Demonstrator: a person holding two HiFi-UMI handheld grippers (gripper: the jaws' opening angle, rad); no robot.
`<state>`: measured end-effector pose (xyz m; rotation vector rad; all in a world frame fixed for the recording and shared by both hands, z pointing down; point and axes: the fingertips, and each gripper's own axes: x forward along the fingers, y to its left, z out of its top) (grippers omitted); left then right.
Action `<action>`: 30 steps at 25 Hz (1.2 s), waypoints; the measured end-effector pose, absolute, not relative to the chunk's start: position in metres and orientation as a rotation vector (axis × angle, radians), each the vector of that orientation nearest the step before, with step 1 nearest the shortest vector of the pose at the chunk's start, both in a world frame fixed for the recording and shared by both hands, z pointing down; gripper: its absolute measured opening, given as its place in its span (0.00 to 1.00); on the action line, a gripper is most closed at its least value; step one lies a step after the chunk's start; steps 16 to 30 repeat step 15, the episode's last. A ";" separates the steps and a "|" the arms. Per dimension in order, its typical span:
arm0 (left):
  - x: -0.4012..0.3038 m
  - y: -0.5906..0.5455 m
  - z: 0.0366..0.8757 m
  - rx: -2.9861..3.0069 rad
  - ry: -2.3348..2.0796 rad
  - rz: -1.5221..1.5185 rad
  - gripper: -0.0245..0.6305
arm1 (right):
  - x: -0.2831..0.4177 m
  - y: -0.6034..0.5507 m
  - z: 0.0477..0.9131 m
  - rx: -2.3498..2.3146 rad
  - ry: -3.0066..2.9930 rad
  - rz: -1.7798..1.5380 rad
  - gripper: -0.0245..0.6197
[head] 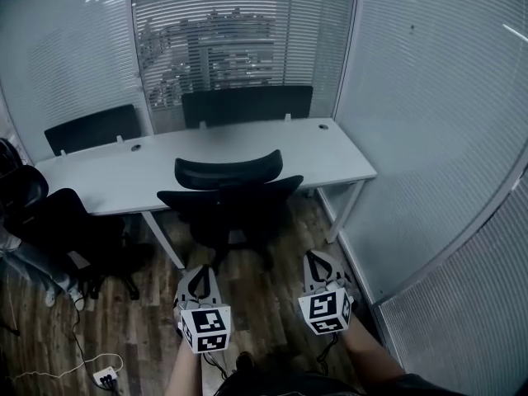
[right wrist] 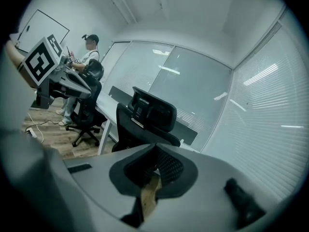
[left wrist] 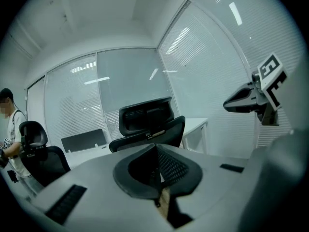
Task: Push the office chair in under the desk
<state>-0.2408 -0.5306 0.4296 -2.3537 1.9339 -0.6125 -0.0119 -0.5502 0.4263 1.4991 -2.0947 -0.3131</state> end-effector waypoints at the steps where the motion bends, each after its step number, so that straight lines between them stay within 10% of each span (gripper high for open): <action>1: -0.234 -0.523 0.430 -2.351 1.939 -0.615 0.06 | -0.006 -0.542 0.427 1.495 -2.102 -0.312 0.08; 30: -0.109 -0.398 0.423 -2.341 1.985 -0.629 0.06 | 0.104 -0.427 0.438 1.455 -2.186 -0.246 0.07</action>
